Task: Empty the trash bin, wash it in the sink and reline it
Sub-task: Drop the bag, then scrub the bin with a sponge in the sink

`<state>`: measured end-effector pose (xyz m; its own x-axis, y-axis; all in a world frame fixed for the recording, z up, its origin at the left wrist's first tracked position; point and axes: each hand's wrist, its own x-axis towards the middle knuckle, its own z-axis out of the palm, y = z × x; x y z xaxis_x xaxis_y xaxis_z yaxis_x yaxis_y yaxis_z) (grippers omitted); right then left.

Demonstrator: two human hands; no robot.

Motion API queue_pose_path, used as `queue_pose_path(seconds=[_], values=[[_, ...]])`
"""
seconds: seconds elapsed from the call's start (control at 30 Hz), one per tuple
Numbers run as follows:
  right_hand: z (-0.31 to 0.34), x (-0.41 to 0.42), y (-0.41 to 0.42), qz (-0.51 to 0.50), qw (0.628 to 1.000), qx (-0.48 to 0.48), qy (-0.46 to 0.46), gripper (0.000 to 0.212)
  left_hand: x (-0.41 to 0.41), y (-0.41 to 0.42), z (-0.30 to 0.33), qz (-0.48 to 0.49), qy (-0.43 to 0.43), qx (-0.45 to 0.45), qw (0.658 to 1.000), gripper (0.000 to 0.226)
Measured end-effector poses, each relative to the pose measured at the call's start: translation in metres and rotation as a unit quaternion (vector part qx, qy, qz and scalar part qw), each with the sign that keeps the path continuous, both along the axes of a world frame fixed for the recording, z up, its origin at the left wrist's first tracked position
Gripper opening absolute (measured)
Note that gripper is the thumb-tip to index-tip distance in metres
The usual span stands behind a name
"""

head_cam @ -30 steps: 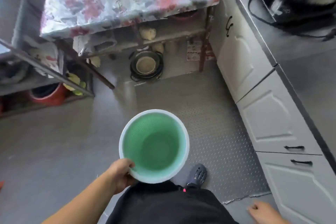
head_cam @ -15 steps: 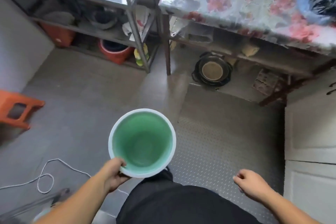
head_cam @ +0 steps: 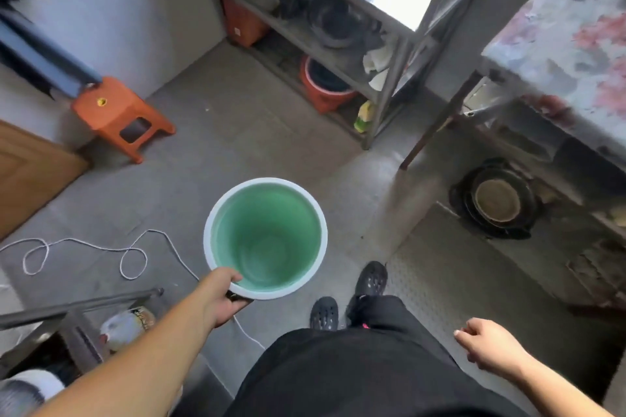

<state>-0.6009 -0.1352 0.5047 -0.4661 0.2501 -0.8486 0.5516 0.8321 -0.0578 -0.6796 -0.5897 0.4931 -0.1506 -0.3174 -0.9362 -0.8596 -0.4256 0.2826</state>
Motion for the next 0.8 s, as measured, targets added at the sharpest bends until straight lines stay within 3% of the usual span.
queue_pose_path(seconds=[0.17, 0.37, 0.57, 0.8], values=[[-0.026, -0.068, 0.018, 0.070, 0.996, 0.028, -0.051, 0.033, -0.027, -0.003, -0.007, 0.086, -0.010, -0.003, 0.996, 0.045], [-0.044, -0.214, 0.015, 0.190, 0.979, 0.022, -0.069, 0.033, -0.084, -0.013, 0.008, 0.190, -0.023, -0.027, 0.981, 0.037], [-0.026, -0.388, -0.040, 0.292, 0.956, -0.017, -0.001, 0.025, -0.145, -0.023, 0.032, 0.312, 0.011, -0.018, 0.950, 0.023], [-0.008, -0.521, -0.153, 0.316, 0.942, -0.085, 0.072, 0.028, -0.199, -0.058, 0.037, 0.368, 0.040, -0.006, 0.929, 0.021]])
